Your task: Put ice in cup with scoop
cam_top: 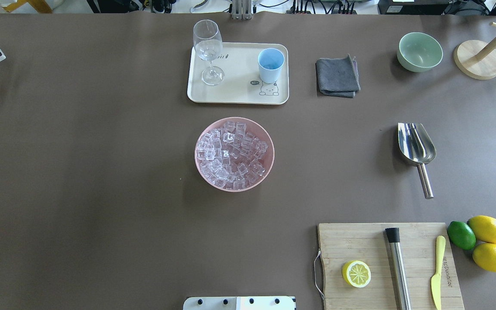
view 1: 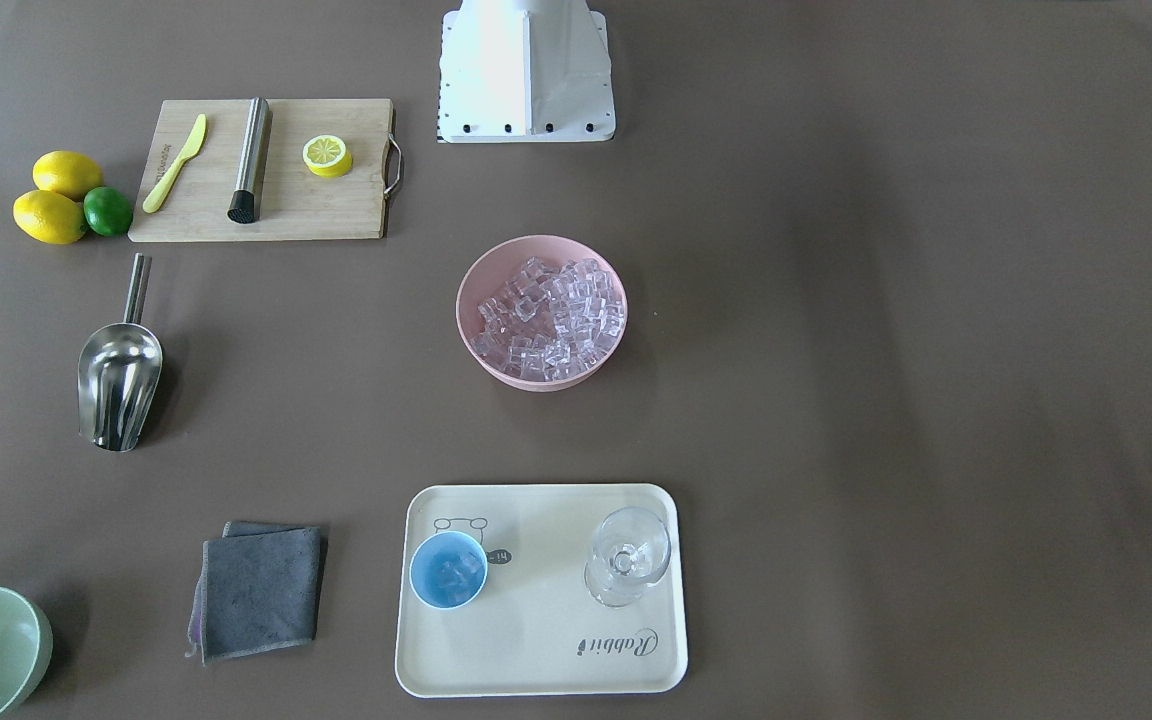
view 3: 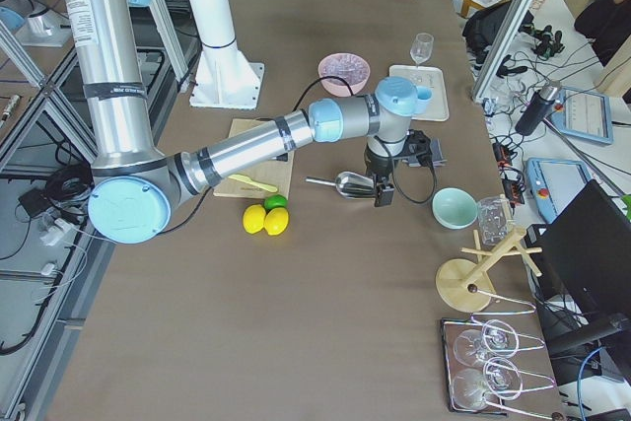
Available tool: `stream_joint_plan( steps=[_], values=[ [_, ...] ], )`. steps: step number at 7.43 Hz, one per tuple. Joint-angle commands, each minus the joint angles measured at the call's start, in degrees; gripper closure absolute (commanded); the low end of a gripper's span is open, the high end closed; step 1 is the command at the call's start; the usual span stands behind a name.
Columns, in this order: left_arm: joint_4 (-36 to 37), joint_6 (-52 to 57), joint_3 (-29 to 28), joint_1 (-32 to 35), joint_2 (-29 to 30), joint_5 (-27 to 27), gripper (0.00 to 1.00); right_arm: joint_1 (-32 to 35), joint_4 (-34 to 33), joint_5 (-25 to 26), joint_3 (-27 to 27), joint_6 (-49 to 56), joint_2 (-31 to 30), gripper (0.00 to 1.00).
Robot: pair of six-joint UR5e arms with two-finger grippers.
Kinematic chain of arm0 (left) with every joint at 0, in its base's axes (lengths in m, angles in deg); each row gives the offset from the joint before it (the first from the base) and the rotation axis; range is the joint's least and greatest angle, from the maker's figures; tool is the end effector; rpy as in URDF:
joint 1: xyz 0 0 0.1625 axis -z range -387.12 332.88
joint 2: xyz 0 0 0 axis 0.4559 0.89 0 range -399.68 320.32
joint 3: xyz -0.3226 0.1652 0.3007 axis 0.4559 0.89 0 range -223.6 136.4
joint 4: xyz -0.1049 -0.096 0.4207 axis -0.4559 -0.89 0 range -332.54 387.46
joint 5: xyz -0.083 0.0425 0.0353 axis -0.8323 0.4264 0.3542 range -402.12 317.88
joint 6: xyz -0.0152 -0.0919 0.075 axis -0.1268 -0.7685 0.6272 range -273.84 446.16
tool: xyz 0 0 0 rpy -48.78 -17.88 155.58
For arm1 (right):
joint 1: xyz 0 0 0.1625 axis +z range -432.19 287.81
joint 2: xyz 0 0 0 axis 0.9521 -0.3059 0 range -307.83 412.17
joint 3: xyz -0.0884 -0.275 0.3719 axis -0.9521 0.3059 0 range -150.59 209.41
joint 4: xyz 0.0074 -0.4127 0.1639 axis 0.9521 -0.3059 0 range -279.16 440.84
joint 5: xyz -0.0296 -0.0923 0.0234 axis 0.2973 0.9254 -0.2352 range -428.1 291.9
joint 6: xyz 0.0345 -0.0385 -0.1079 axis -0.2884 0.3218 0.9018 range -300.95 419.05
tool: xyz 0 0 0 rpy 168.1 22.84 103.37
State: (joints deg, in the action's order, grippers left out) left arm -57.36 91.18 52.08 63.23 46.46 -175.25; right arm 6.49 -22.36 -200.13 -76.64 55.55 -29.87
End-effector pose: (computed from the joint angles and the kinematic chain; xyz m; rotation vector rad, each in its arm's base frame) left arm -0.0545 -0.4858 0.7119 -0.0205 0.7544 0.0555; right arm -0.0591 -0.5663 0.5250 0.0843 -0.7497 -0.1991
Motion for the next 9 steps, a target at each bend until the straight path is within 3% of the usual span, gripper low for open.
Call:
stream_joint_plan(
  steps=[1,3,9],
  values=[
    [0.53,-0.01,-0.05,0.0,-0.01,0.07,0.02,9.02,-0.68,-0.77,9.07,18.13,-2.23,0.0],
    [0.62,-0.1,-0.14,0.0,-0.09,0.25,0.02,9.48,-0.51,-1.74,9.54,18.18,-5.14,0.0],
    [0.71,-0.1,-0.58,-0.18,-0.27,0.34,0.02,9.48,3.45,-1.83,12.44,18.18,-5.76,0.0]
  ],
)
